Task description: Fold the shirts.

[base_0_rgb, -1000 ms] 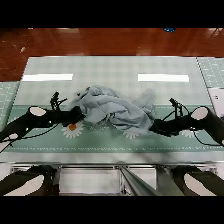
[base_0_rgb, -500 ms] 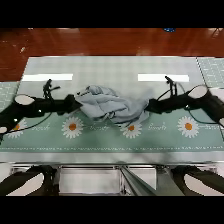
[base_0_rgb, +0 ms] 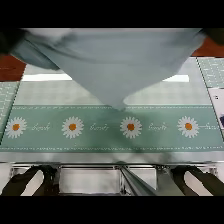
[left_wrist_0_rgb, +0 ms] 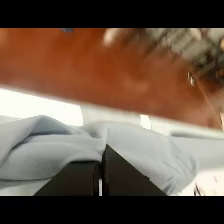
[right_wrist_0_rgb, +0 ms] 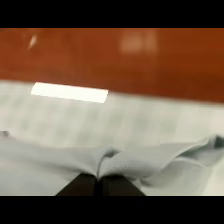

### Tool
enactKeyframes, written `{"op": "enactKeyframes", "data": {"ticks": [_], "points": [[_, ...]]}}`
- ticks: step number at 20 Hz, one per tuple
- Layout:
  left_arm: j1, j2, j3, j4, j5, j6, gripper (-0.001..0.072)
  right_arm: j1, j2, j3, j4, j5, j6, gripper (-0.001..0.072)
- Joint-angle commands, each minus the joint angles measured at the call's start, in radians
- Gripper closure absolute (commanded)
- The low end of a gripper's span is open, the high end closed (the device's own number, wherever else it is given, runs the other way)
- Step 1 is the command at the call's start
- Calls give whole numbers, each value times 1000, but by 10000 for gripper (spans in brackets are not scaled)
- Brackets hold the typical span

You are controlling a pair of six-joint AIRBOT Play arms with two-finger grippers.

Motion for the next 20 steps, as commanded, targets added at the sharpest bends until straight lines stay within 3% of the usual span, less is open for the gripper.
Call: {"op": "enactKeyframes", "data": {"ticks": [1, 4, 7, 11, 13, 16, 20], "points": [[111, 135, 167, 4, 2, -9, 688, -101, 129, 145, -10, 27, 1, 686], [156, 259, 200, 5, 2, -8, 688, -135, 247, 145, -68, 65, 5, 686], [177, 380, 203, 24, 2, -10, 688, -134, 326, 145, -128, 190, 33, 686], [177, 516, 202, 297, -12, -143, 688, -96, 407, 77, -244, 286, 89, 685], [177, 527, 201, 381, -88, -193, 688, -68, 430, -10, -232, 328, 107, 686], [177, 489, 105, 380, -217, -188, 688, -50, 424, -203, -131, 337, 106, 685], [172, 376, -202, 187, -253, -34, 688, -49, 369, -479, -8, 265, 40, 686]]}}
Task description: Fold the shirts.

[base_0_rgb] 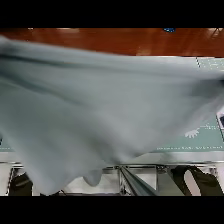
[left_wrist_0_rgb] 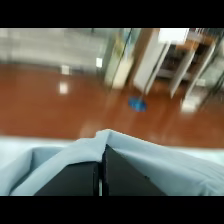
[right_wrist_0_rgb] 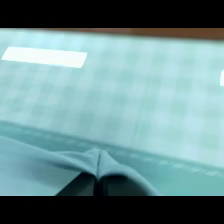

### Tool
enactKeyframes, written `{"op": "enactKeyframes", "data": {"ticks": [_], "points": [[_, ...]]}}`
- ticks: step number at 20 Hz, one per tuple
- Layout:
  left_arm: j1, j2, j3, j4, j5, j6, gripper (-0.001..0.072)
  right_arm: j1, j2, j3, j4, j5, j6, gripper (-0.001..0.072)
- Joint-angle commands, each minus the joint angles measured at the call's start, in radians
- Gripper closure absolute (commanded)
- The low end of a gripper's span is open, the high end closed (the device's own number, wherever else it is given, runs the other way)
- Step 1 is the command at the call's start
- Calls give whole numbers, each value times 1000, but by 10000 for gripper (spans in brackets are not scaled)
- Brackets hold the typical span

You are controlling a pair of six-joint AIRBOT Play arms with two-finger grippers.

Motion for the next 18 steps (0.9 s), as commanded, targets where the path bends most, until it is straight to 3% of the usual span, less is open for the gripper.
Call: {"op": "enactKeyframes", "data": {"ticks": [1, 5, 8, 10, 14, 15, 16, 17, 18], "points": [[-13, -113, -252, -187, -20, 145, 688, 6, -57, -225, 88, -57, -56, 686], [-150, -421, -385, -244, 203, 267, 688, 6, -274, -298, 105, -215, -127, 686], [-258, -734, -296, -244, 350, 274, 688, 6, -505, -295, 236, -370, -193, 686], [-301, -928, -188, -248, 347, 266, 688, 6, -660, -280, 375, -455, -244, 685], [-381, -1177, 31, -248, 187, 217, 659, 6, -929, -150, 615, -552, -277, 669], [-392, -1210, 65, -248, 165, 202, 520, 6, -985, -109, 672, -558, -256, 550], [-395, -1234, 90, -248, 126, 162, 195, 5, -1028, -75, 729, -558, -250, 372], [-388, -1247, 112, -234, 68, 146, 196, 1, -1060, -38, 764, -543, -250, 298], [-367, -1252, 139, -182, -10, 138, 196, -16, -1072, -1, 766, -509, -251, 298]]}}
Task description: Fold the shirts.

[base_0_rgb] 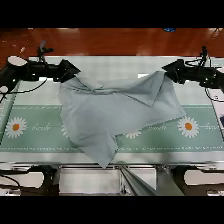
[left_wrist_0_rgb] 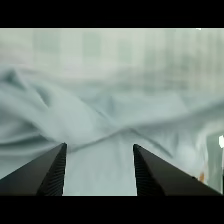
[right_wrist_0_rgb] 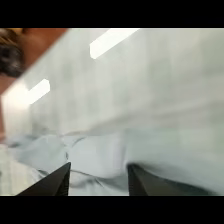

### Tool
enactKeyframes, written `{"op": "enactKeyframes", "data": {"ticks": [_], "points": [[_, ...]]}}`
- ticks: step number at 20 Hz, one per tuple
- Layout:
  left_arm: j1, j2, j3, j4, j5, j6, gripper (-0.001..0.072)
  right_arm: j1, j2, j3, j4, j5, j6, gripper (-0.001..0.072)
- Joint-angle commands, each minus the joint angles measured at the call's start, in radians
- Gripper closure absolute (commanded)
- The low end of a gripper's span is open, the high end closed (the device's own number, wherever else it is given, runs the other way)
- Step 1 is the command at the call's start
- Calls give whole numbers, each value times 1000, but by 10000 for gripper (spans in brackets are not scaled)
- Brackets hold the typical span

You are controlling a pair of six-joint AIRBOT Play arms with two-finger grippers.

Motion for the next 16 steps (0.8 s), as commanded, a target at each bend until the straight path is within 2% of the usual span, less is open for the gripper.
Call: {"op": "enactKeyframes", "data": {"ticks": [1, 2, 4, 5, 7, 10, 13, 16], "points": [[28, -78, 106, 121, -236, -77, 197, -41, -109, 122, 129, 46, -2, 298], [67, -72, 116, 205, -343, -111, 197, -79, -107, 154, 117, 105, 0, 298], [144, -37, 89, 341, -515, -124, 197, -182, -91, 197, 91, 267, 22, 303], [179, 3, 45, 378, -535, -123, 197, -231, -73, 196, 61, 333, 25, 304], [251, 132, -117, 381, -440, -122, 197, -311, -16, 186, -113, 409, 61, 304], [345, 354, -442, 352, -293, -122, 197, -391, 138, 58, -335, 362, 121, 304], [363, 509, -729, 330, -294, -110, 197, -408, 332, -190, -354, 295, 37, 304], [359, 587, -911, 311, -265, -113, 197, -405, 505, -435, -229, 189, 2, 304]]}}
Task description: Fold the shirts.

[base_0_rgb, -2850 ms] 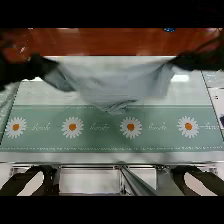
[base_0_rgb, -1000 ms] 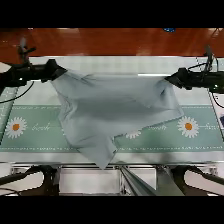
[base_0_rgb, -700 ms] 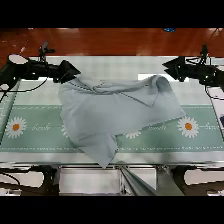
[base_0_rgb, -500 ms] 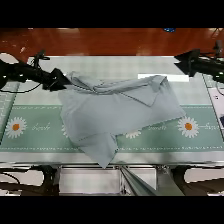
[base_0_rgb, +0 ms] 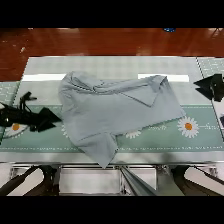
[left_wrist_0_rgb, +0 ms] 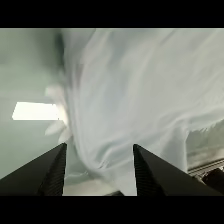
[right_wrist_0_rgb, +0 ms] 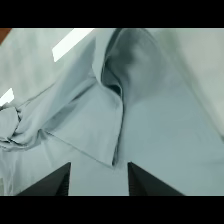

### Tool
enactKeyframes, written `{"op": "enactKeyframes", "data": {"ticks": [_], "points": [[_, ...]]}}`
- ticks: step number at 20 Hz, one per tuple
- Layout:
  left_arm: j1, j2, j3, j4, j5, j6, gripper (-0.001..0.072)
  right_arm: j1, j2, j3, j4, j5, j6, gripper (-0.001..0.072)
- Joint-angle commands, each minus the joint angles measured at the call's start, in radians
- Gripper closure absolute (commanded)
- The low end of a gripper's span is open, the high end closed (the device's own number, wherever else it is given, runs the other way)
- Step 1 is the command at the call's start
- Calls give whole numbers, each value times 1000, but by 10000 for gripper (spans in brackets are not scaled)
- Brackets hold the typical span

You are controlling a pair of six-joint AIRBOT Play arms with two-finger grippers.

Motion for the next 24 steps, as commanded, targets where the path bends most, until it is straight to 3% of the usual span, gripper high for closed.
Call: {"op": "enactKeyframes", "data": {"ticks": [1, 4, 8, 14, 24], "points": [[13, 101, -234, -24, 35, -1, 197, -14, 183, -245, 72, -93, -51, 304], [-31, 92, -266, -85, 42, 17, 199, -14, 218, -285, 52, -92, -83, 292], [-132, 92, -266, -86, 86, -21, 200, -14, 218, -285, 51, -85, -83, 292], [-135, 92, -266, -89, 83, -53, 200, -14, 217, -285, 51, -84, -82, 293], [-190, 92, -266, -141, 187, -80, 200, -14, 217, -285, 51, -87, -82, 293]]}}
